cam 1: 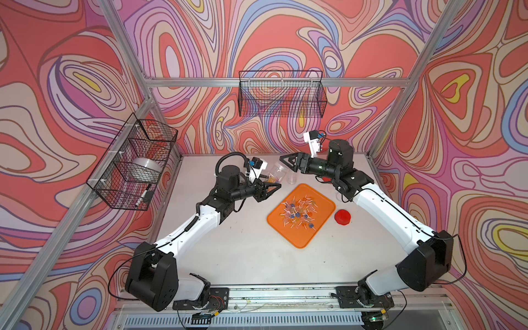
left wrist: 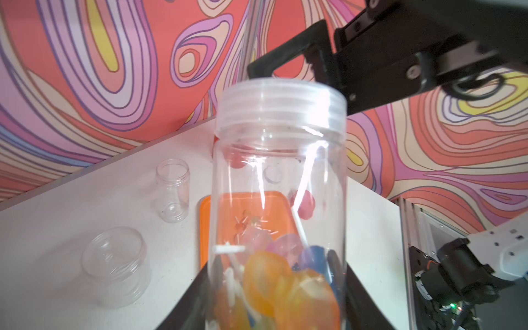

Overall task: Pour the candies out of the jar
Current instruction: Unscrew the lid from the jar.

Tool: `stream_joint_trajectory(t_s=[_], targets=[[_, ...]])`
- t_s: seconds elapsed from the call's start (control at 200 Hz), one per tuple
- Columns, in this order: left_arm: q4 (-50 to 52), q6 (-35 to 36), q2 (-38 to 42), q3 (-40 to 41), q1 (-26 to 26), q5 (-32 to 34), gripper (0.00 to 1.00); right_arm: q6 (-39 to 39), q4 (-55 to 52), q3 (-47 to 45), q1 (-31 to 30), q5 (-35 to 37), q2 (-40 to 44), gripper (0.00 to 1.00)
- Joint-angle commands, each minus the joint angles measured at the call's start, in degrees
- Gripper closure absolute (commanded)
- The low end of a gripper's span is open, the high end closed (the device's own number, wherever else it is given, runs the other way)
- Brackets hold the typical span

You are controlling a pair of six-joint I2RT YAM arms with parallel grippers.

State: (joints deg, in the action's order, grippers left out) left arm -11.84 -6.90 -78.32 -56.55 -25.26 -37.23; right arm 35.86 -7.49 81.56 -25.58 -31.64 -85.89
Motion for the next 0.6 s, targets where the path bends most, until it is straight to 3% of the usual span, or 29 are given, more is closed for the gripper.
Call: stream_joint_trajectory(t_s=[0.0,0.295,0.596], targets=[[2.3,4.2,1.9,-0.6,-1.5,6.7,1.00,2.1,-2.7,1.1,-0.3,5.5,-0.3,0.24],[7.4,11.6,1.5,-2.6,-7.2,17.5,1.00,0.1,-8.9,3.2,-2.7,10.4,-2.7,0.16],[6.6,12.9,2.0,-2.6,-8.4,20.6,1.00,-0.5,-12.5,2.2,-3.9,15.0,-3.0,0.18]])
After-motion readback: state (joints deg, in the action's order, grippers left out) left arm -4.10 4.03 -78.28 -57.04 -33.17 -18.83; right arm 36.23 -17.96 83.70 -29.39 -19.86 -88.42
